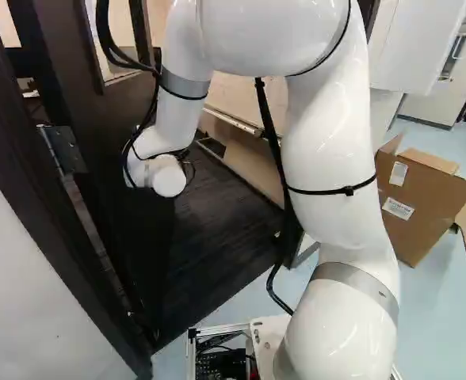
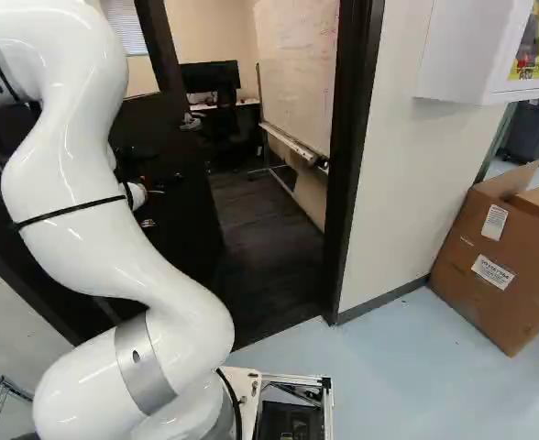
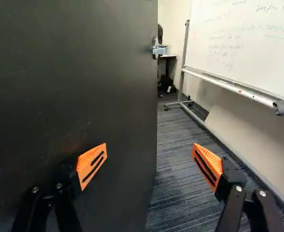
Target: Open the door and move inside
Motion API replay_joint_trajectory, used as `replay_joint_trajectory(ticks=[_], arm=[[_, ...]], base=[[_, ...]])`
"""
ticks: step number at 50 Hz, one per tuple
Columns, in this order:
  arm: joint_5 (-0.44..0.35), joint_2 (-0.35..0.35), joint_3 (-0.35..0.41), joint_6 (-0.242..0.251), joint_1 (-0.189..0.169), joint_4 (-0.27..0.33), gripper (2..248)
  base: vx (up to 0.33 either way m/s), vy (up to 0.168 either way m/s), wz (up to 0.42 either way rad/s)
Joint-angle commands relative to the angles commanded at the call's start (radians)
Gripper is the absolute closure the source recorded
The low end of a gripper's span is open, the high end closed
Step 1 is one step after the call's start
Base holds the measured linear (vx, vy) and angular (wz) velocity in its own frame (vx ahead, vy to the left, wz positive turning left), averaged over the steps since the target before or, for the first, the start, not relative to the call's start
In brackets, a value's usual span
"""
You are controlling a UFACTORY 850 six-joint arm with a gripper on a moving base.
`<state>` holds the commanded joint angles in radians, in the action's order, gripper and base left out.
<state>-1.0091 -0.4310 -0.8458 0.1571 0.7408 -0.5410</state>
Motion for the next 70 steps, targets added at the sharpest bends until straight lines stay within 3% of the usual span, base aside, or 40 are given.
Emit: replay_joint_trajectory(ticks=[34,70], arm=[[0.0,-0.013,-0.016,0.0,0.011,0.102,3],[0.0,-0.004,-0.006,0.0,0.004,0.258,3]], base=[[0.0,0.0,0.0],[0.0,0.0,0.0]])
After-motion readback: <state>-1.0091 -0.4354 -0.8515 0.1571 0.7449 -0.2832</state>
